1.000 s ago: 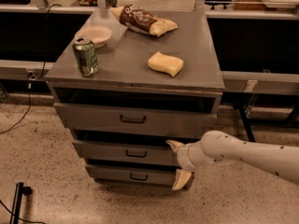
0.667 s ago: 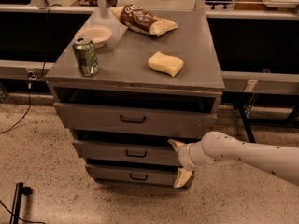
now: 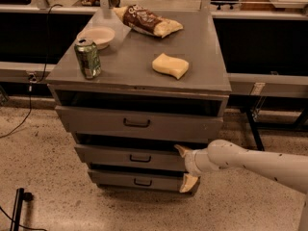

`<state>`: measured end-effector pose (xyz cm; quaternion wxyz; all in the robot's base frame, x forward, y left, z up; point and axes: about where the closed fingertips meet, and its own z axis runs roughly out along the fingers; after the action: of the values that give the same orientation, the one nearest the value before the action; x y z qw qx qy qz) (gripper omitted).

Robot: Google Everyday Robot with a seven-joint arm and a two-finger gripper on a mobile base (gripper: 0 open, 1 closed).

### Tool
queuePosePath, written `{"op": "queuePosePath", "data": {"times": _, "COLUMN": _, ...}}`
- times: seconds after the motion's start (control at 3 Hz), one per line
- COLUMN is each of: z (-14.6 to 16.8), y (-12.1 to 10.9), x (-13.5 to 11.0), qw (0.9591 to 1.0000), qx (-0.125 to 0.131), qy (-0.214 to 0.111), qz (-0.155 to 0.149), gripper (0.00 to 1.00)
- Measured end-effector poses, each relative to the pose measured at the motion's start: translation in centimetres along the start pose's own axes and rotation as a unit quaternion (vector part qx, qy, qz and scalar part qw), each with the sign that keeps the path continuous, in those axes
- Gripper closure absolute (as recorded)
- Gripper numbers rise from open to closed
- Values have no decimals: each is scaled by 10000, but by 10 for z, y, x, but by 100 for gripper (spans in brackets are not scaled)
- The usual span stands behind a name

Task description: Open middle drawer

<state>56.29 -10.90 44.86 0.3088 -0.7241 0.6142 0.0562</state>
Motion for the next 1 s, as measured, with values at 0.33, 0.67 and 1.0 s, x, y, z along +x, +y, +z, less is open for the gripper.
{"op": "queuePosePath", "data": {"times": 0.33, "z": 6, "y": -2, "x": 11, "qw": 9999, "qx": 65, "qy": 56, "qz": 85, "gripper": 0}}
{"op": "queuePosePath", "data": {"times": 0.67, "z": 10, "y": -4, "x": 22, "qw": 9998, "qx": 79, "qy": 60, "qz": 194, "gripper": 0}}
{"op": "queuePosePath", "data": {"times": 1.0, "z": 16, "y": -4, "x": 31, "qw": 9996, "qx": 40, "qy": 120, "qz": 250, "gripper": 0}}
